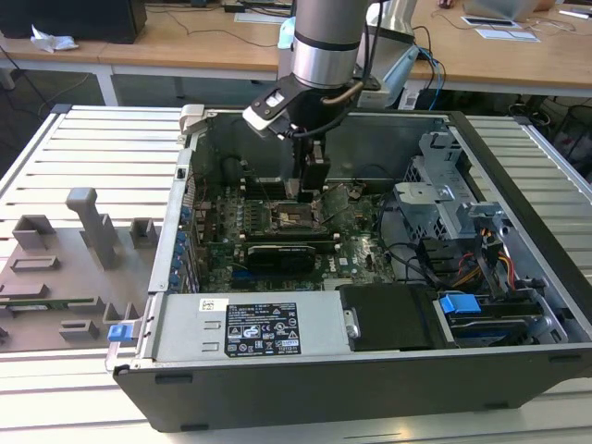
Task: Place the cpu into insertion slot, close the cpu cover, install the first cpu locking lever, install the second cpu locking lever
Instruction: 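Place the cpu into insertion slot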
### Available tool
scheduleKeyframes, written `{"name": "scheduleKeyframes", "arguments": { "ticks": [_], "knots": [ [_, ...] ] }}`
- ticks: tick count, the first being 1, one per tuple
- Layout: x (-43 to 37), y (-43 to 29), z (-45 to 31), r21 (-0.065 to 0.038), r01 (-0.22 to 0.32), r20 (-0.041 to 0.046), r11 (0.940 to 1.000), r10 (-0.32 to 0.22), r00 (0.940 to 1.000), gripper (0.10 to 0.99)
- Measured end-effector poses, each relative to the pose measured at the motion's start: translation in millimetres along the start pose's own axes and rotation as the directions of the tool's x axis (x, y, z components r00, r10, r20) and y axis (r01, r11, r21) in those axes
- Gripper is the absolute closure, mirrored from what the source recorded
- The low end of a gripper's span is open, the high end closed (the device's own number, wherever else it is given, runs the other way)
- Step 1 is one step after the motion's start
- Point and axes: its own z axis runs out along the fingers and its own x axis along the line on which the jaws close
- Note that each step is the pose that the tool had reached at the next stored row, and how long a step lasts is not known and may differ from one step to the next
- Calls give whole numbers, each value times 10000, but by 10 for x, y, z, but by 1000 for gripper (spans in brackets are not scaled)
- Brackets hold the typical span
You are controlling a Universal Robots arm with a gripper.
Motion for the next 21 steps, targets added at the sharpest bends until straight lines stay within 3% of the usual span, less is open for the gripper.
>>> {"name": "scheduleKeyframes", "arguments": {
  "ticks": [9, 21],
  "knots": [
    [0, 0, 1, 33, -1104, 32, 9939, 1104, 9939, 541],
    [0, 0, 3, 71, -2286, 11, 9735, 2286, 9735, 541]
  ]
}}
